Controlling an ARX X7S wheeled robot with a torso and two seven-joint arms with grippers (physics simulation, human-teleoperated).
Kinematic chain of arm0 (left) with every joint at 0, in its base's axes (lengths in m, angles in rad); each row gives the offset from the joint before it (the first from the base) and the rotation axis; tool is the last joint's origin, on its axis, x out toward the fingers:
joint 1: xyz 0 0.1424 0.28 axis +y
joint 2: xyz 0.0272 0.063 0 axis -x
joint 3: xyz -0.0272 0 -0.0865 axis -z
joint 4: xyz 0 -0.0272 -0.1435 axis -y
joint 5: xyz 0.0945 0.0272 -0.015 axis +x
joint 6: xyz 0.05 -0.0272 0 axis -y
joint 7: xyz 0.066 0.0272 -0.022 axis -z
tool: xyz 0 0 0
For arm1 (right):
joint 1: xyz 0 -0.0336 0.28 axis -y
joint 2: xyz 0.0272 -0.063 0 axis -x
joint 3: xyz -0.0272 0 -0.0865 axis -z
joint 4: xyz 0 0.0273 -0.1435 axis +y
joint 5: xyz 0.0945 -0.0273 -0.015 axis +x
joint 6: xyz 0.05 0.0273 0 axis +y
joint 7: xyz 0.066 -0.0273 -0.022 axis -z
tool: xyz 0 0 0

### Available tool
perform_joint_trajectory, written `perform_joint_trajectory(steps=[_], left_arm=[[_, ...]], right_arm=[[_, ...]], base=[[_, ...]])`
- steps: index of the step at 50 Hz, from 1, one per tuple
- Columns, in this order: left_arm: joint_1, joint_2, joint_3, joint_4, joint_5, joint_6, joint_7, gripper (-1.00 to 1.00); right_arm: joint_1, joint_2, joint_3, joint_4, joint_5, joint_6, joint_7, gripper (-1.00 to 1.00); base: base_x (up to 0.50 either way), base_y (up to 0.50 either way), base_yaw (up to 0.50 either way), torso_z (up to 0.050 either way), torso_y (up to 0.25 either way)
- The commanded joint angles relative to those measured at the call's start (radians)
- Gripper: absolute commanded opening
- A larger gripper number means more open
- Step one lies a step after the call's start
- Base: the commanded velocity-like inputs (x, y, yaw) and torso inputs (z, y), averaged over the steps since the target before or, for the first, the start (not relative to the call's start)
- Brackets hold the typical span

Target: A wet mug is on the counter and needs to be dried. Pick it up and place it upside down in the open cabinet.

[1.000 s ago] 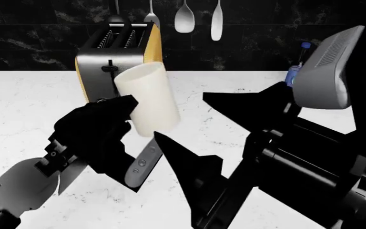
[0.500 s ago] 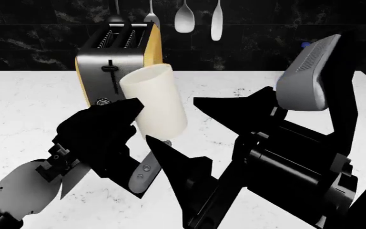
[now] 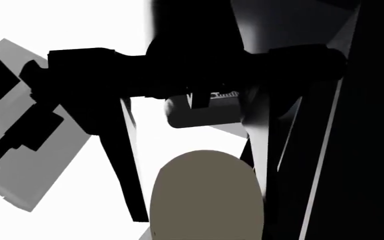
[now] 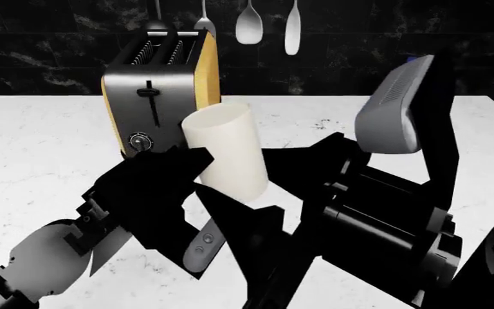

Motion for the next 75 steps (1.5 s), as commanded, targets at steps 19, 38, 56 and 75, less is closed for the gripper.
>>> perform_joint_trajectory(steps=[19,38,56,75], left_arm=[[-0.034,-0.01,0.013,-0.043,-0.107,0.103,0.014,1.0],[-0.139,0.044,-0.01,-0.323,-0.331,0.259,0.08,1.0],[-0.053,-0.036,-0.167,0.036,-1.379,0.03,0.787,1.0],[-0.109,-0.052,-0.289,0.139,-2.121,-0.648,0.962,1.0]], right_arm=[[0.095,0.102,0.043,0.024,-0.061,0.017,0.031,-1.0],[0.25,0.231,0.08,0.034,0.05,-0.04,0.098,-1.0],[0.241,0.247,0.123,0.039,0.003,-0.03,0.064,-1.0],[0.229,0.195,0.156,-0.036,-0.18,0.036,-0.002,-1.0]], base=[[0.0,0.0,0.0,0.001,0.001],[0.0,0.0,0.0,0.0,0.0],[0.0,0.0,0.0,0.0,0.001],[0.0,0.0,0.0,0.0,0.0]])
